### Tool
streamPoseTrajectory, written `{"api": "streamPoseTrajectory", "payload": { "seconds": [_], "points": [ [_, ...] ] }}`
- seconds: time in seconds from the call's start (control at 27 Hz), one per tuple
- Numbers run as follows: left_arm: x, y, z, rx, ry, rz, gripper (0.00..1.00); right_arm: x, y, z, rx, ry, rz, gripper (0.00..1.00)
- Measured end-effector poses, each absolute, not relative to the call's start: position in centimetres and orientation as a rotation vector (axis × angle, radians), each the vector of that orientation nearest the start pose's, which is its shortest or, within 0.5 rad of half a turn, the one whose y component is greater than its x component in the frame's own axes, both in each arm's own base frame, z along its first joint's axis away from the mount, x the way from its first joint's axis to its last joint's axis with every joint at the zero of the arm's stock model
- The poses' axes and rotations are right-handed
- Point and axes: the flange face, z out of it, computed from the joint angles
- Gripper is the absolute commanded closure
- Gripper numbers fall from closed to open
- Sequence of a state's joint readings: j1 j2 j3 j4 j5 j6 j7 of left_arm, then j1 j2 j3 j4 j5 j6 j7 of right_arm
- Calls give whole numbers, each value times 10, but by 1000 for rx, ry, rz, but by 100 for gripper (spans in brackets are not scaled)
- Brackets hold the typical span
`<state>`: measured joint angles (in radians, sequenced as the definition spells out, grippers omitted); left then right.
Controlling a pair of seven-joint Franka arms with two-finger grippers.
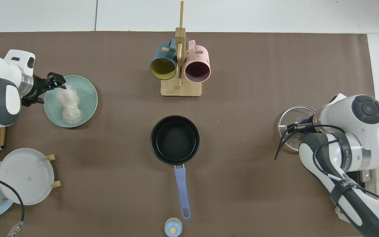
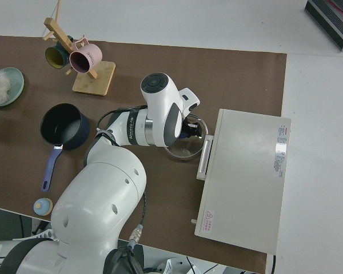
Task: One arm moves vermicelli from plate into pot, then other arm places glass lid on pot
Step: 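Grasp the vermicelli with the left gripper while the right gripper grasps the lid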
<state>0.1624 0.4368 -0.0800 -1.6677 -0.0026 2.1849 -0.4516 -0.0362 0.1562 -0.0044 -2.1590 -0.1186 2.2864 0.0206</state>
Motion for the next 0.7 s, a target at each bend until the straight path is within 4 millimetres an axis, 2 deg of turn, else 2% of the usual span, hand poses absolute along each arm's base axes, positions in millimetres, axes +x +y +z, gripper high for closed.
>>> {"api": "streamPoseTrajectory", "payload": {
  "seconds": [0.26,0.44,0.56,0.7],
  "points": [
    [686,61,357,-3067,-901,-152,0,570,-23,358,-3237,-31,6,79],
    [692,45,344,-3071,-915,-177,0,579,-23,384,-3240,-26,-32,79],
    [693,34,337,-3077,-899,-162,0,586,-21,404,-3242,-27,-59,83],
    [692,31,329,-3077,-893,-141,0,595,-18,435,-3242,-20,-70,85]
  ]
}}
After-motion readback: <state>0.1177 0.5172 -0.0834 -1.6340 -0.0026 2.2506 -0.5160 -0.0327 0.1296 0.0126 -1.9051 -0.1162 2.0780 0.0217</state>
